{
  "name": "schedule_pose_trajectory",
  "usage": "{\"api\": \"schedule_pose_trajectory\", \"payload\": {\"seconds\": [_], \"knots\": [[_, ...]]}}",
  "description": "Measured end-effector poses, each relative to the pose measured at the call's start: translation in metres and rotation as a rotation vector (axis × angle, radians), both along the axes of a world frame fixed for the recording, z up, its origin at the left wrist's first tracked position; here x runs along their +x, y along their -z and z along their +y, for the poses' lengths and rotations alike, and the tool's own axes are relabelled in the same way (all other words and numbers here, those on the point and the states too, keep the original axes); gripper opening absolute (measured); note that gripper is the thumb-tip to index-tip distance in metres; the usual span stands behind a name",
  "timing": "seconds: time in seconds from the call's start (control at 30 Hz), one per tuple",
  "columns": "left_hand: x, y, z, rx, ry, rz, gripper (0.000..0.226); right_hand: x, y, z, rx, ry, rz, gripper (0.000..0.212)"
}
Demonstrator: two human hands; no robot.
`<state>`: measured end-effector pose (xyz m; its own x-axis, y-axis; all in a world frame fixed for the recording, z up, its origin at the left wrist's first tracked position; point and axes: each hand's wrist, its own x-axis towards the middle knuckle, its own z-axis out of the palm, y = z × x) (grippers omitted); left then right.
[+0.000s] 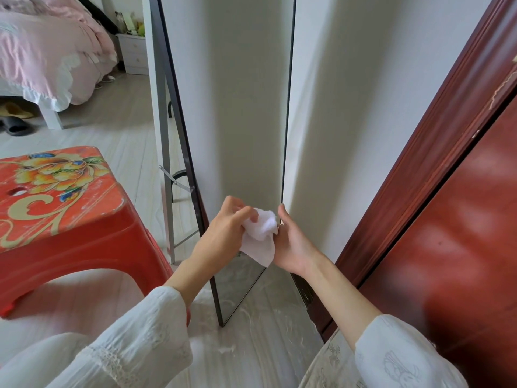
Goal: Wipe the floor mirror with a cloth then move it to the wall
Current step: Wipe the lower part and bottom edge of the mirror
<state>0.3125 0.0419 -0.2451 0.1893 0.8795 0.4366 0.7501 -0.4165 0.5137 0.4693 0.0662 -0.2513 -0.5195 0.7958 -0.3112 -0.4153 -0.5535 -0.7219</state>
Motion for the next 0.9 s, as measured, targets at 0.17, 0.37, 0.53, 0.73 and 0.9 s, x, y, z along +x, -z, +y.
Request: {"api": "schedule_pose_trajectory", "payload": {"seconds": [0.17, 0.37, 0.53, 0.73, 0.9], "knots": [[-0.005, 0.007, -0.002, -0.015, 0.057, -0.028, 0.044, 0.008, -0.002, 0.0, 0.052, -0.003, 0.007, 0.05], [-0.006, 0.013, -0.004, -0.026, 0.026, 0.01, 0.042, 0.008, 0.01, 0.012, 0.237, 0.134, -0.618, 0.028], [-0.021, 0.013, -0.011, 0.08, -0.273, -0.132, 0.023, 0.015, 0.023, 0.038, 0.254, 0.271, -1.056, 0.033], [-0.047, -0.002, -0.004, 0.183, -0.573, -0.402, 0.012, 0.012, 0.024, 0.075, 0.267, 0.314, -1.276, 0.037], [-0.06, -0.039, 0.03, 0.308, -0.592, -0.371, 0.037, 0.0, -0.018, 0.133, 0.617, 0.523, -1.403, 0.031]]}}
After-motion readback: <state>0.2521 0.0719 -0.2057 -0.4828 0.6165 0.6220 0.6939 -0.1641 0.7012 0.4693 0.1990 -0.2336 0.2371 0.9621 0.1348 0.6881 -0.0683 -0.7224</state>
